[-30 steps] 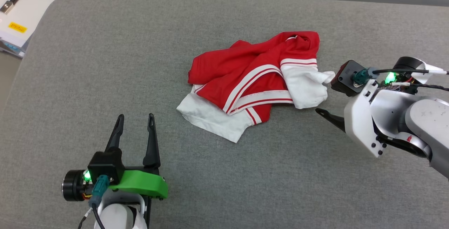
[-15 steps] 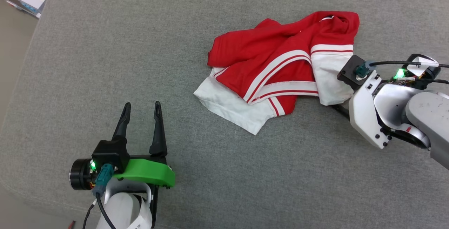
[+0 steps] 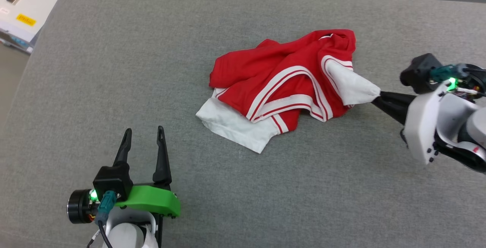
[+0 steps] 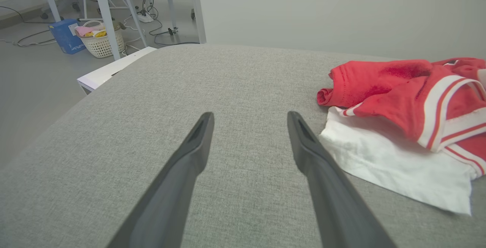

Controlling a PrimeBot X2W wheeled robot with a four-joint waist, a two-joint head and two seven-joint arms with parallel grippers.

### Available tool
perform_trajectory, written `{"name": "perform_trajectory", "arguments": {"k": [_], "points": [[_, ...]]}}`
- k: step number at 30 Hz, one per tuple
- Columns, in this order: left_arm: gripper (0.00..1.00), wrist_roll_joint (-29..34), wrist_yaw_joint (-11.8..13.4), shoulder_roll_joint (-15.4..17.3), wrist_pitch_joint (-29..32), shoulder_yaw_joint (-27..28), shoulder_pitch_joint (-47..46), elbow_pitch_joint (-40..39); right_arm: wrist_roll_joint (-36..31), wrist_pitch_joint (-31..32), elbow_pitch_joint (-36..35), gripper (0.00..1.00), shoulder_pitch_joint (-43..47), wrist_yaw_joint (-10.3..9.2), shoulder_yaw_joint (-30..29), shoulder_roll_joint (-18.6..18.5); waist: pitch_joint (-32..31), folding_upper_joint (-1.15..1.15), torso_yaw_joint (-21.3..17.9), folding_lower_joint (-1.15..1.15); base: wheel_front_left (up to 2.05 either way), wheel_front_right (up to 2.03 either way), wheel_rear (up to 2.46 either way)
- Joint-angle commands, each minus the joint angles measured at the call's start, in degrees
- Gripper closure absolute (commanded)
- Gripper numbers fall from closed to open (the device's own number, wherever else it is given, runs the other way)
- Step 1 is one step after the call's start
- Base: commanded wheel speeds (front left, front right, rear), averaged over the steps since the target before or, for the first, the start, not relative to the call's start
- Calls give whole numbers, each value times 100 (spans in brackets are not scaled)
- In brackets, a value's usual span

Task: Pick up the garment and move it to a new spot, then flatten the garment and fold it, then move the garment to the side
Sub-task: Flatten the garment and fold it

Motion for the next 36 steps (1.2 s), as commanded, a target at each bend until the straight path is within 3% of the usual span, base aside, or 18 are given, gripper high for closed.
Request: {"name": "perform_trajectory", "arguments": {"k": [1, 6, 8, 11, 17, 25, 26, 27, 36], "points": [[0, 58, -36, -24, -34, 42, 70, 4, 90, -153, -11, 100, 222, -4, -129, -155, -360, 0, -370, 0, 0, 0, 0], [0, 91, -82, -24, -34, 111, 163, -23, 444, -653, 161, 100, 928, -4, -791, -599, -443, 0, -497, 0, 0, 0, 0], [0, 127, -119, -25, -34, 135, 189, -36, 541, -967, 549, 100, 1582, -4, -1267, -833, -422, 0, -544, 0, 0, 0, 0], [0, 146, -125, -25, -34, 139, 200, -40, 556, -1022, 867, 100, 2017, -4, -1501, -954, -384, 0, -543, 0, 0, 0, 0], [0, 175, -159, -25, -34, 123, 179, -8, 914, -812, 1458, 100, 2960, -4, -1766, -912, -318, 0, -477, 0, 0, 0, 0], [0, 246, -188, -25, -34, 157, 165, 92, 973, -776, 2118, 100, 3446, -4, -1918, -431, -428, 0, -445, 0, 0, 0, 0], [0, 262, -203, -25, -34, 187, 181, 104, 999, -892, 2129, 69, 3441, -4, -2023, -368, -485, 0, -461, 0, 0, 0, 0], [0, 272, -216, -24, -34, 211, 195, 111, 972, -1000, 2124, 0, 3437, -4, -2092, -341, -533, 0, -474, 0, 0, 0, 0], [0, 342, -432, 193, -34, 505, 231, -26, 388, -1979, 1577, 0, 3721, -4, -2914, -302, -1024, 0, -719, 0, 0, 0, 0]]}}
